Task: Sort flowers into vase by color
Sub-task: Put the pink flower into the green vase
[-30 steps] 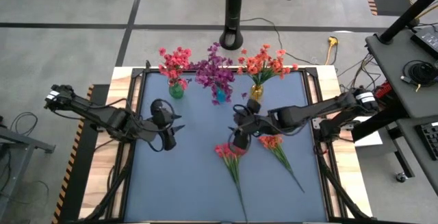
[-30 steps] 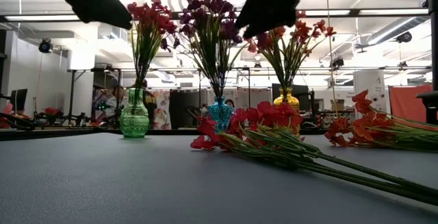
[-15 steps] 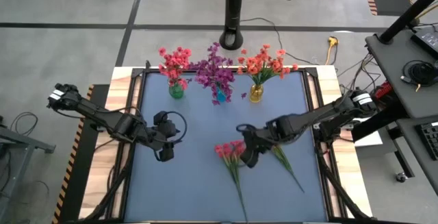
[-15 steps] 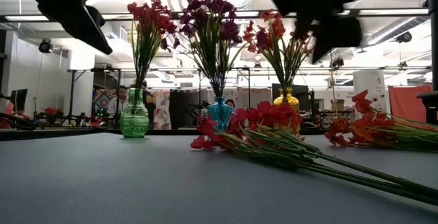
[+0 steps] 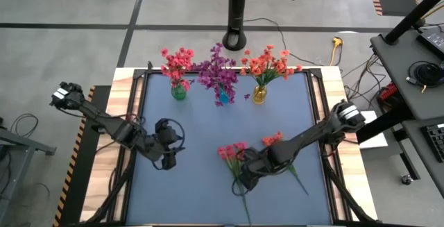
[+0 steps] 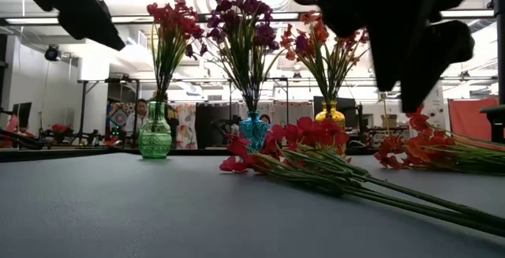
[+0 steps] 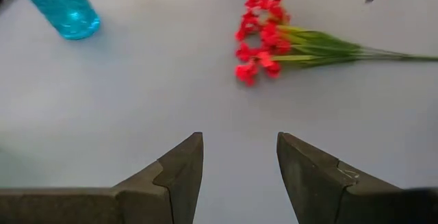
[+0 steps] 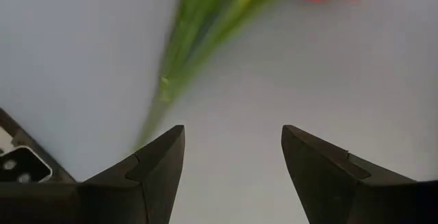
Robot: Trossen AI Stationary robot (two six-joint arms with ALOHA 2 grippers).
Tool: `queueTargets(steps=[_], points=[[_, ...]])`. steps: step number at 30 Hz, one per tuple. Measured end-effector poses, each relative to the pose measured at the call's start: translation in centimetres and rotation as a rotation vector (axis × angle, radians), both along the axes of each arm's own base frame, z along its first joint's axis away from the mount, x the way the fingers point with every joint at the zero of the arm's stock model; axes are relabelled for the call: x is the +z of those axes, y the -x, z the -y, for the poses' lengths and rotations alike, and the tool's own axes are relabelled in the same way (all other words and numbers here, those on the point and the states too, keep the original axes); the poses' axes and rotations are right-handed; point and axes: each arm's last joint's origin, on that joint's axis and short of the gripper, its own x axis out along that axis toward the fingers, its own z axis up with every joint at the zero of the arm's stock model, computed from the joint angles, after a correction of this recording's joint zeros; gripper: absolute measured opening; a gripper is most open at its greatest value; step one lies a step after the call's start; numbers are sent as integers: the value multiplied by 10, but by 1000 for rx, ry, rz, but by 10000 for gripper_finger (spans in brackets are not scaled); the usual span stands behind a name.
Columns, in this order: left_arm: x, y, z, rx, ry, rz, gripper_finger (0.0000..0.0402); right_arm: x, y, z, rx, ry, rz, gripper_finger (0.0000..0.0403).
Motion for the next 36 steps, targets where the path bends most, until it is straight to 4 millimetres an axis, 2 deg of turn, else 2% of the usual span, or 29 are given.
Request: queueTargets(steps=[6, 11, 17, 21, 26, 36], points=[[-3, 5, 28, -21, 28, 62, 171, -13, -36, -20, 99, 65, 18, 235], [-8, 8, 50, -36, 46, 112, 171, -33, -56, -28, 169, 111, -19, 235], [-18, 7, 68, -15, 62, 147, 171, -55, -62, -31, 173, 149, -107, 234], [-25, 3, 79, -19, 82, 164, 171, -58, -64, -34, 174, 167, -101, 224], [-30, -2, 86, -22, 95, 175, 170, -59, -67, -39, 200, 177, -72, 188], [-31, -5, 89, -18, 104, 197, 170, -62, -69, -42, 239, 215, -32, 65]])
